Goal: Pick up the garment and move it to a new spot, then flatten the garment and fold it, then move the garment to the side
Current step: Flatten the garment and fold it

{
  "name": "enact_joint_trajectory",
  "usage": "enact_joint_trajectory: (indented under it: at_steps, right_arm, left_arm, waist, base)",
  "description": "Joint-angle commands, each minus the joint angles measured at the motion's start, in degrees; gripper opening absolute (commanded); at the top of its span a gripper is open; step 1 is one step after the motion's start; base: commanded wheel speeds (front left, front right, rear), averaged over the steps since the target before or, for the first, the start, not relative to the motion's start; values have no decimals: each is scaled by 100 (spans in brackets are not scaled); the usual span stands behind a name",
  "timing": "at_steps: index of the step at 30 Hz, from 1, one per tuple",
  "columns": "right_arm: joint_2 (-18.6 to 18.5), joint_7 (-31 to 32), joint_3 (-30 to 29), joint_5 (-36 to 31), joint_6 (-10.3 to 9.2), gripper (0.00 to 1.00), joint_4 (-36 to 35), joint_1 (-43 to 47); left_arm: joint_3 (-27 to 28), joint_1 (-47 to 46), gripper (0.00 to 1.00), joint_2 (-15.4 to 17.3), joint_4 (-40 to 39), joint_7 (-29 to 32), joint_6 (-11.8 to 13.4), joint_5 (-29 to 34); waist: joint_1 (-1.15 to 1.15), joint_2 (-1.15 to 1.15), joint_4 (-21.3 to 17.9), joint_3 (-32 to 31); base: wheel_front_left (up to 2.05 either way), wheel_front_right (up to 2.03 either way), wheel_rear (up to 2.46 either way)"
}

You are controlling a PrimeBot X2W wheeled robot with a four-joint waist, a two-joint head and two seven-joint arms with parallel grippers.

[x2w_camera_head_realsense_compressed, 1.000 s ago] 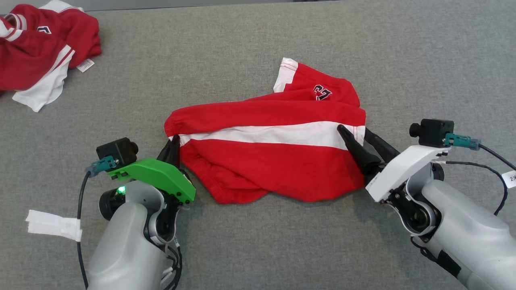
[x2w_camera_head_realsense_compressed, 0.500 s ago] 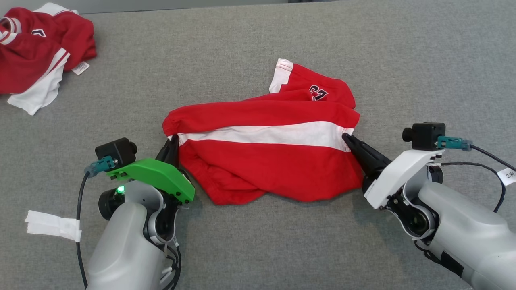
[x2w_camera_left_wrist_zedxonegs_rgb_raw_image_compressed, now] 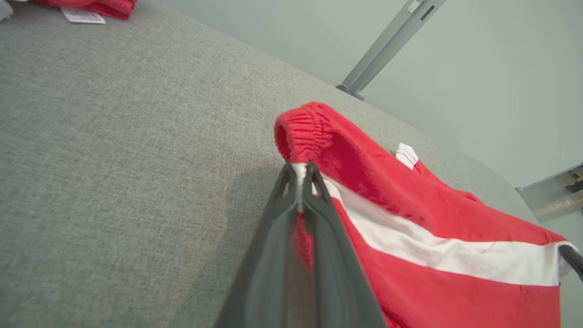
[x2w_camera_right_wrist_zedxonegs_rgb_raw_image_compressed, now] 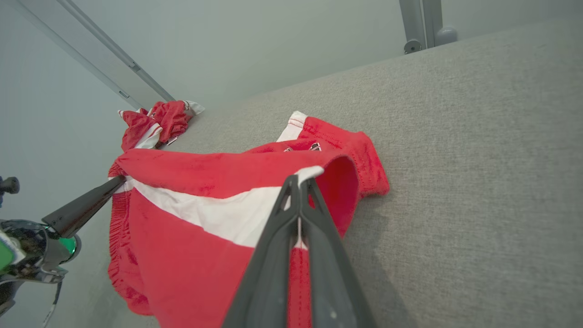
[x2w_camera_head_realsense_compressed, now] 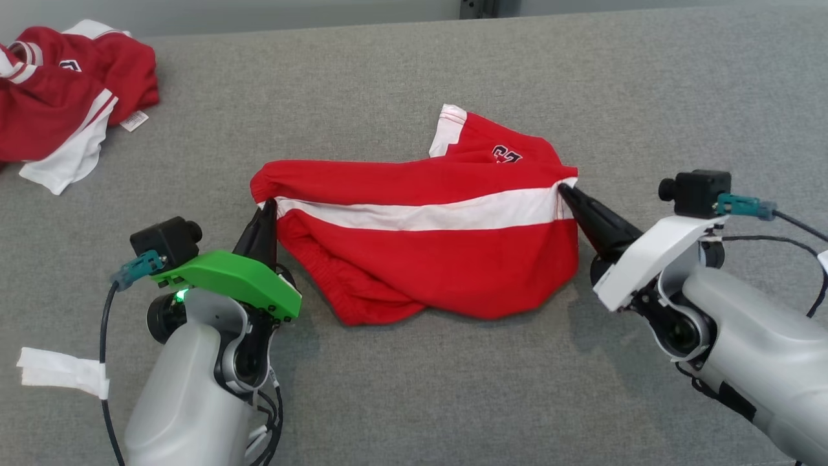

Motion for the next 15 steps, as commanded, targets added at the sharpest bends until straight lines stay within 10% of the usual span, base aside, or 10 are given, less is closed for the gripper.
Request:
enact_joint_trajectory:
  at_steps: [1,15]
  right_arm:
    - [-85,-23,-170,-133,0,0,-161,53]
    - [-559,-23,-2075,-1397,0,0,-2263,1185]
  left_arm:
    - [26,127,0,74,-144,-36,-52,-47]
    - [217,1013,0,248,-2718,416,74,-597]
  waist:
    - [0,0,-81,-128]
    - [0,0,-460,-1005]
  base:
    - [0,0,0]
    - [0,0,0]
